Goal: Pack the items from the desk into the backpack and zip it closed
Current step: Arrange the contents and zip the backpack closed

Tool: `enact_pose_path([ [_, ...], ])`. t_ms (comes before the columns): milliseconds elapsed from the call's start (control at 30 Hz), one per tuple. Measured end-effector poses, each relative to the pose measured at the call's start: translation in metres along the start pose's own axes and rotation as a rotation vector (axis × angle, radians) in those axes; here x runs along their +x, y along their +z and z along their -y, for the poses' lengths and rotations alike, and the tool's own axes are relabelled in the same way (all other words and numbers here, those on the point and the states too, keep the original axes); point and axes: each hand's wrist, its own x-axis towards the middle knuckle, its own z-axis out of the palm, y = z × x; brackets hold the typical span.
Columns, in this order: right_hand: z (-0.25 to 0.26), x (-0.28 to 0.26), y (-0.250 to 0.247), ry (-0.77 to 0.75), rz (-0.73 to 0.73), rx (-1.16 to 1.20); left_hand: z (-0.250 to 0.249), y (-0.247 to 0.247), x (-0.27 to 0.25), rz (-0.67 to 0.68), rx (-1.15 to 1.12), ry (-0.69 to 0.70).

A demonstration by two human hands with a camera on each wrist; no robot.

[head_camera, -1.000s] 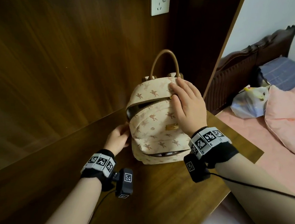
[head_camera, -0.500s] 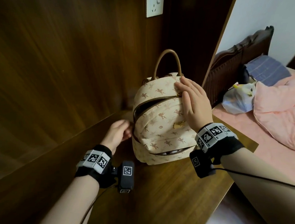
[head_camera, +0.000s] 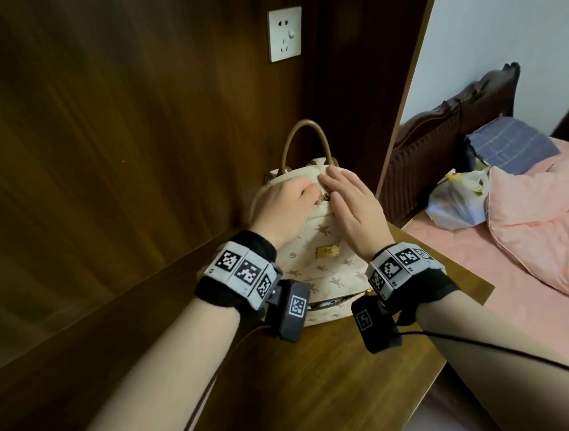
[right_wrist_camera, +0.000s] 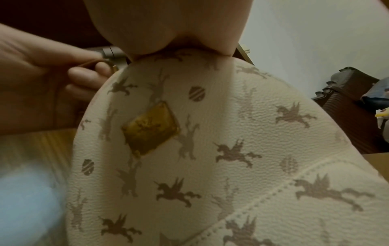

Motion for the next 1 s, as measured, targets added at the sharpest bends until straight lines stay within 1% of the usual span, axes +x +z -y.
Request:
enact_pose_path([
  [100,-0.004,0.002,-0.007,0.024,0.050,0.038,-0.017,0.008,0.011,-0.002,0.219,0.058],
  [200,-0.007,0.005,-0.014,0.025,0.092,0.105,-0.028,0.010,0.014,0.018,0.317,0.068],
  [300,-0.012,0.005,-0.017,0.003,0.151,0.137,-0.026,0.008,0.013,0.054,0.260,0.028],
  [367,-0.011,0.004,-0.019,0.024,0.163,0.173,-0.021,0.009,0.009,0.028,0.169,0.010],
  [467,-0.009,-0.002,-0.024,0.099,0.124,0.276,-0.014,0.012,-0.003,-0.030,0.058,-0.004],
  [567,-0.011,-0.008,-0.030,0.153,0.071,0.340,-0.006,0.013,-0.017,-0.104,-0.024,0.034],
  [633,-0.012,-0.010,-0.034,0.158,0.071,0.338,0.000,0.015,-0.023,-0.143,-0.010,0.094],
  [733,-0.014,-0.009,-0.040,0.165,0.090,0.368,0.005,0.022,-0.029,-0.203,0.083,0.177],
  [800,-0.015,-0.008,-0.044,0.171,0.120,0.387,0.006,0.026,-0.028,-0.293,0.096,0.179],
  [867,-0.017,-0.009,-0.047,0.150,0.137,0.343,0.008,0.030,-0.023,-0.330,0.095,0.174],
  [933,-0.017,-0.010,-0.049,0.142,0.121,0.345,0.010,0.034,-0.019,-0.268,0.161,0.227],
  [1000,-0.018,-0.012,-0.049,0.159,0.103,0.378,0.012,0.041,-0.017,-0.165,0.348,0.308],
])
